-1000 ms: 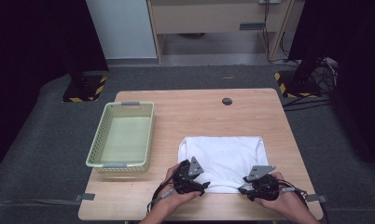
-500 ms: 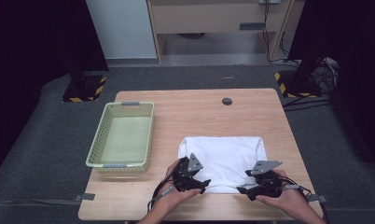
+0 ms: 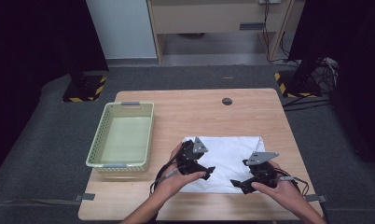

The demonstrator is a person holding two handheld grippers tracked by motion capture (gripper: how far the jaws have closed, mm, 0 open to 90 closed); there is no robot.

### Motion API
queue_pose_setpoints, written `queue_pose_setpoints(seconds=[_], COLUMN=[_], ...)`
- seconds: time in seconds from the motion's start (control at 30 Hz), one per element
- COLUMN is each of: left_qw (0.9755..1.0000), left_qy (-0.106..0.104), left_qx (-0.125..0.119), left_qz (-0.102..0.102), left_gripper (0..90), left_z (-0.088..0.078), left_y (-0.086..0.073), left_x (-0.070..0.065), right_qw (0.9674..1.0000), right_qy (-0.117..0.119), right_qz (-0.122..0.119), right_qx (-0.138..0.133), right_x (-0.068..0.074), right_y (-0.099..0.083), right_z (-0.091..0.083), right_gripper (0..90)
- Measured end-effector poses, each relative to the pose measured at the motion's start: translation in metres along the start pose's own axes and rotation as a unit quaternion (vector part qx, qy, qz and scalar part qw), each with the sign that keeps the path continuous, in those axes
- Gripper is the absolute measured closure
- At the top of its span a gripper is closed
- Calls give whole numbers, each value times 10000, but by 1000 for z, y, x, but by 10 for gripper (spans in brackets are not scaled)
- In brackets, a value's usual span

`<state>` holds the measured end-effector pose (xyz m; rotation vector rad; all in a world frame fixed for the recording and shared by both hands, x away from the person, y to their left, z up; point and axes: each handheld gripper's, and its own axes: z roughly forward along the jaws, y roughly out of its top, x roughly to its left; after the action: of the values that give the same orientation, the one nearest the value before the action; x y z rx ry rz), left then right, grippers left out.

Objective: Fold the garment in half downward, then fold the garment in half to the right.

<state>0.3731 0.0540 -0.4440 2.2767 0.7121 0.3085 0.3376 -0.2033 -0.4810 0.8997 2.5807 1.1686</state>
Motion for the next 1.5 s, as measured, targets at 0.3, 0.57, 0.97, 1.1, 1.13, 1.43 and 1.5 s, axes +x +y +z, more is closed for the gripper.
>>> queue_pose_setpoints(seconds=[0.3,0.57,0.97,1.1,1.13,1.43,1.5], left_qw=[9994,9973,9965,9960,9959,9935,9933], left_qy=[40,162,462,533,546,784,797], left_qx=[-73,-154,44,28,19,-32,-46], left_qz=[-324,-706,-701,-710,-718,-822,-841], left_gripper=[83,117,131,142,143,180,182], left_z=[12,23,36,38,38,40,40], left_y=[25,16,-3,-6,-7,-19,-20], left_x=[24,49,66,69,70,82,83], right_qw=[9999,9998,9982,9978,9977,9972,9969], right_qy=[65,146,472,522,543,597,612], right_qz=[-77,-156,-314,-330,-349,-422,-466], right_qx=[-18,-4,204,245,229,141,175], right_x=[7,17,42,49,51,69,74], right_y=[12,22,32,36,37,47,48], right_z=[4,18,59,70,72,92,98], right_gripper=[72,88,123,153,161,214,212])
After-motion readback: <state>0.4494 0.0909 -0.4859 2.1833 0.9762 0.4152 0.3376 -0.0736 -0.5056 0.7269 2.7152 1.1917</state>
